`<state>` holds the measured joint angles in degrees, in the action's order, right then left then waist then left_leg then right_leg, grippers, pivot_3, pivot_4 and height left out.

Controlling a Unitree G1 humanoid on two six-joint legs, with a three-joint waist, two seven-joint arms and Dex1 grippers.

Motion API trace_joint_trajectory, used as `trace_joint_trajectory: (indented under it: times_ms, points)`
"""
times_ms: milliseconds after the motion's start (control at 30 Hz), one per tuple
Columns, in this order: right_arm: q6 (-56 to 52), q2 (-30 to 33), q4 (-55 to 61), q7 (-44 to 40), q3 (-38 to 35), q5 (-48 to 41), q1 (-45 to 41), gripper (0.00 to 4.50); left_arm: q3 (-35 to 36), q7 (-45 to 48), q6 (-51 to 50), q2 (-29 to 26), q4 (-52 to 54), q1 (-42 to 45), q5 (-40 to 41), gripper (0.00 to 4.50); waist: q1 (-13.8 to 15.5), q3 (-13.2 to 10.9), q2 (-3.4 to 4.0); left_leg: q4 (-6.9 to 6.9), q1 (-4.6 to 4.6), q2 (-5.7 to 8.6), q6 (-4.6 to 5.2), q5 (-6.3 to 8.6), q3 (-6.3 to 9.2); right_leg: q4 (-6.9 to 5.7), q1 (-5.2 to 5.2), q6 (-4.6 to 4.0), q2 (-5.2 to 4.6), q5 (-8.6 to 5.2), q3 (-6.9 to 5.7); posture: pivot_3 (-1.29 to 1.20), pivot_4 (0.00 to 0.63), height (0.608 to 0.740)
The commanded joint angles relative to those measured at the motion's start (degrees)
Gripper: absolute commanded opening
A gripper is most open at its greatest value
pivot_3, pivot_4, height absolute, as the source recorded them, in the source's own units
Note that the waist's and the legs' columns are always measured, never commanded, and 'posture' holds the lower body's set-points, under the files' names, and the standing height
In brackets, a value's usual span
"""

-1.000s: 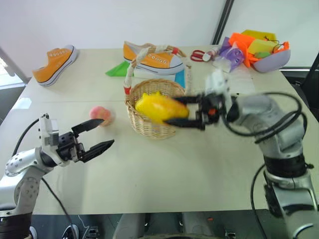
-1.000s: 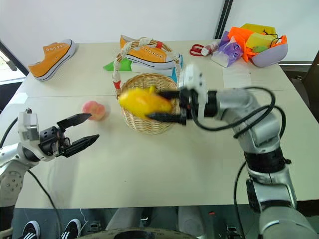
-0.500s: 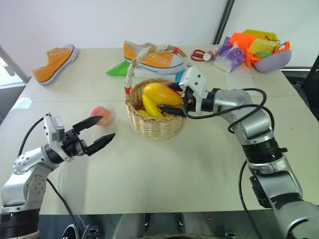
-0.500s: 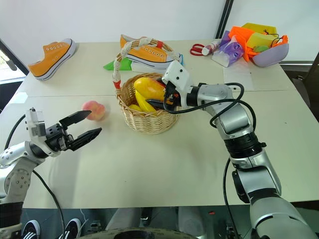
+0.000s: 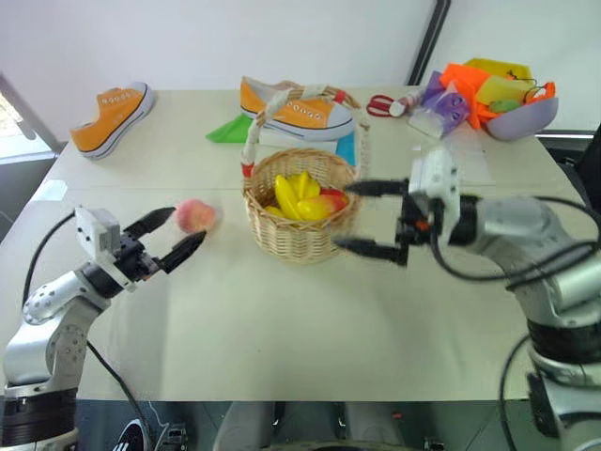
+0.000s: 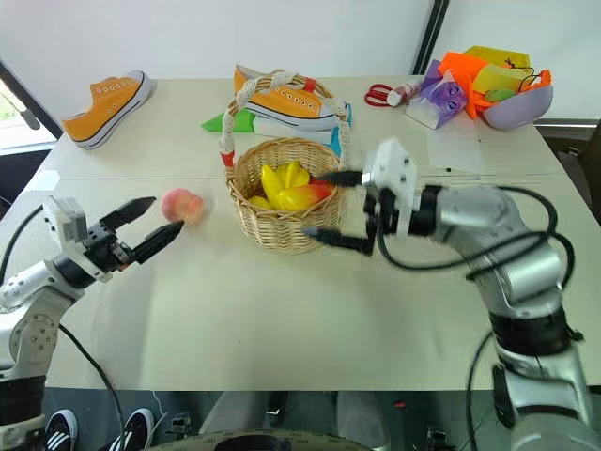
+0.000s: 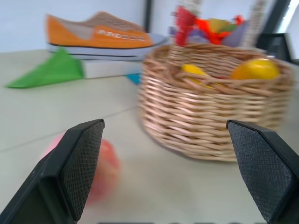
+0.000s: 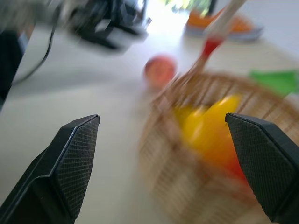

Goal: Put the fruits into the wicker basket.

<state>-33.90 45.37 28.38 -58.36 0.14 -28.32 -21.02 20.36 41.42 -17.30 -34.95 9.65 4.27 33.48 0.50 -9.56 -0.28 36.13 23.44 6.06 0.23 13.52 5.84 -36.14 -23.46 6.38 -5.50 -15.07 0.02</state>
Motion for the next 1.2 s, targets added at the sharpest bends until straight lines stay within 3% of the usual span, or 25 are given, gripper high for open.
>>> trace_joint_trajectory:
  times_ms: [33,267,800,967,1200]
  points:
    - [1.0,-0.2,5.3,2.4,-2.5,-1.1,1.6,4.48,-0.7,-9.1,-2.6,1.3,0.4,3.7,-4.1,4.50,-0.1,0.0,0.00,0.02,0.00,0.00,-0.01,-0.01,0.00,-0.02,0.00,0.00,0.00,0.00,0.00,0.00,0.150,0.740]
    - [2.6,-0.2,5.1,4.2,-0.2,1.3,3.0,4.48,-3.1,-17.5,-0.9,5.4,-6.7,11.1,-11.0,4.50,0.3,0.0,-0.08,0.03,0.00,0.02,-0.02,-0.01,0.01,-0.01,0.02,0.02,0.00,0.01,-0.02,0.00,0.150,0.740]
    - [2.0,-0.6,4.4,5.7,0.9,1.4,1.1,4.48,-9.7,-17.3,-2.2,8.6,-14.1,14.3,-15.3,4.50,0.3,0.0,-0.10,0.04,0.00,0.03,-0.03,-0.02,0.03,-0.03,0.03,0.02,0.00,0.01,-0.03,0.00,0.150,0.740]
    - [1.7,-1.6,3.5,6.6,0.1,0.3,-0.3,4.50,-9.5,-17.3,-0.7,8.1,-15.0,14.5,-16.8,2.98,0.2,0.0,-0.10,0.04,0.00,0.02,-0.04,-0.02,0.02,-0.05,0.01,0.02,0.02,0.01,-0.03,0.00,0.150,0.740]
    - [-2.6,-4.4,1.0,9.1,-5.8,-7.5,-1.4,4.50,-3.9,-11.3,-0.8,6.2,-6.6,10.4,-9.8,2.98,0.2,0.0,-0.12,0.04,0.01,0.03,-0.04,-0.03,0.03,-0.04,0.02,0.02,0.00,0.01,-0.02,0.00,0.150,0.740]
